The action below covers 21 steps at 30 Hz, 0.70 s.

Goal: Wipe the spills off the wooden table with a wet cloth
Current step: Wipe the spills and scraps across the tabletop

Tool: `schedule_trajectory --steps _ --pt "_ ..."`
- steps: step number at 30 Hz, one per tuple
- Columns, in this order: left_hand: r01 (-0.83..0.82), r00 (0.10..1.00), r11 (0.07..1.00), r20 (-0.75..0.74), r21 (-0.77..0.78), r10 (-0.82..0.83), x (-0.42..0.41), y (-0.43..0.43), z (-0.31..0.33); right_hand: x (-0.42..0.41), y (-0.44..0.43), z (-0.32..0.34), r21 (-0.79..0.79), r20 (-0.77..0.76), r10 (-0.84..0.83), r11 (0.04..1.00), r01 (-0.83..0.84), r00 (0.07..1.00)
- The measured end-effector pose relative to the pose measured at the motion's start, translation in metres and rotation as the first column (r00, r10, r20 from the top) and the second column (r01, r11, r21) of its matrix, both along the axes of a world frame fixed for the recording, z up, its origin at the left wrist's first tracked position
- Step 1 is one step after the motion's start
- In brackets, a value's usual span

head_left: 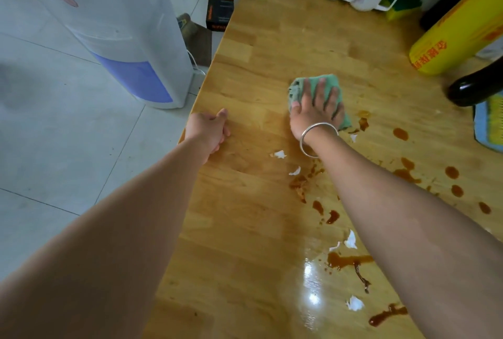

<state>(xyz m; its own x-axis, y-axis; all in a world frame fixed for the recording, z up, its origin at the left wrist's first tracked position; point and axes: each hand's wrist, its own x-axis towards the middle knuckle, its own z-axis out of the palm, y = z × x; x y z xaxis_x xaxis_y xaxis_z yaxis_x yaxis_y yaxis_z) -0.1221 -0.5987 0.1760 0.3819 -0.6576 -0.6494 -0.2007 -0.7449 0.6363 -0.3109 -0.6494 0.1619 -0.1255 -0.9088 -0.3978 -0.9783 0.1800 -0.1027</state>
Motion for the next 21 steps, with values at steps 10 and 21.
schedule_trajectory --steps 10,21 --pt "-0.036 0.999 0.999 0.025 -0.023 0.036 -0.007 -0.002 -0.002 0.042 0.060 0.000 -0.085 0.077 0.407 0.912 -0.400 0.910" --pt "0.044 0.987 0.992 0.157 -0.120 -0.025 -0.008 0.012 0.000 0.019 0.134 0.002 -0.009 0.045 0.396 0.918 -0.396 0.917"
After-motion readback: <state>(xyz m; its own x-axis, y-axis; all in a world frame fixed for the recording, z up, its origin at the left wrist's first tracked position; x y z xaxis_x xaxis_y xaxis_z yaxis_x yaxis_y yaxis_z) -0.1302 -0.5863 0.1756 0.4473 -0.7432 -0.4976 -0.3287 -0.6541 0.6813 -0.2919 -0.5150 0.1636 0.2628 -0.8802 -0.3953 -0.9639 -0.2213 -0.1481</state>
